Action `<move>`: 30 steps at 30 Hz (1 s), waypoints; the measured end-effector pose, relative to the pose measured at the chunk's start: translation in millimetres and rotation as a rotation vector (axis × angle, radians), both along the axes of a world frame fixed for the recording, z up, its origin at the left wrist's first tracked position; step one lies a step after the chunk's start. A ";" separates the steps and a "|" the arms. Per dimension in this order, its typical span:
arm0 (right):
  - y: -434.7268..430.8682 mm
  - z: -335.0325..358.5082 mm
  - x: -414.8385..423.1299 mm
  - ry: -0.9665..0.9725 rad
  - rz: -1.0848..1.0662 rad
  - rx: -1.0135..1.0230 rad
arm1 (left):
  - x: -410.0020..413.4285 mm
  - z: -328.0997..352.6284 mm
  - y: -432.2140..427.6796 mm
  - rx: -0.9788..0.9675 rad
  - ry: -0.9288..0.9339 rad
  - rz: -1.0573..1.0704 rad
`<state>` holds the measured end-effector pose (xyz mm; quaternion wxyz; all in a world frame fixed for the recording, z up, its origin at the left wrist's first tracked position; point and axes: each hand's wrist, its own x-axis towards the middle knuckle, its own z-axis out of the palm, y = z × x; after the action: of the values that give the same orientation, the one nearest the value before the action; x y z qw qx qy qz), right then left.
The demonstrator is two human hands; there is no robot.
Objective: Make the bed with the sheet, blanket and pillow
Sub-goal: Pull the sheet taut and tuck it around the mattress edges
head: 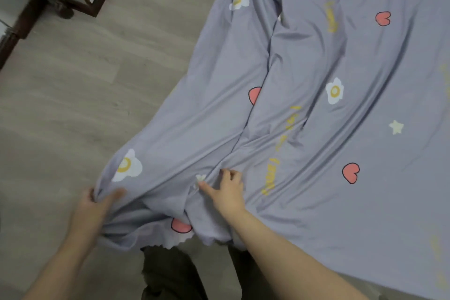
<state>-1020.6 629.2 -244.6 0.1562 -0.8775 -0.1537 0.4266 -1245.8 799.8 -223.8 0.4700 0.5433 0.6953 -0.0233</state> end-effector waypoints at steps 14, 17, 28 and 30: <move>87.3 -0.5 -94.6 -0.173 -0.247 -0.169 | -32.3 -3.4 74.1 -0.056 -0.088 -0.170; 93.5 3.7 -100.5 -0.341 -0.160 -0.116 | -31.3 -1.1 79.0 -0.067 -0.116 -0.108; 110.1 -3.4 -58.3 -0.116 -0.283 0.224 | 16.9 2.5 99.2 -0.210 -0.354 -0.565; 111.6 -5.5 -32.7 -0.300 -0.512 0.229 | 36.9 2.3 101.5 -0.240 -0.305 -0.663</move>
<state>-1053.3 740.7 -250.1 0.3318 -0.9176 0.0037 0.2191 -1208.9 901.3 -221.5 0.5952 0.6771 0.3964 -0.1739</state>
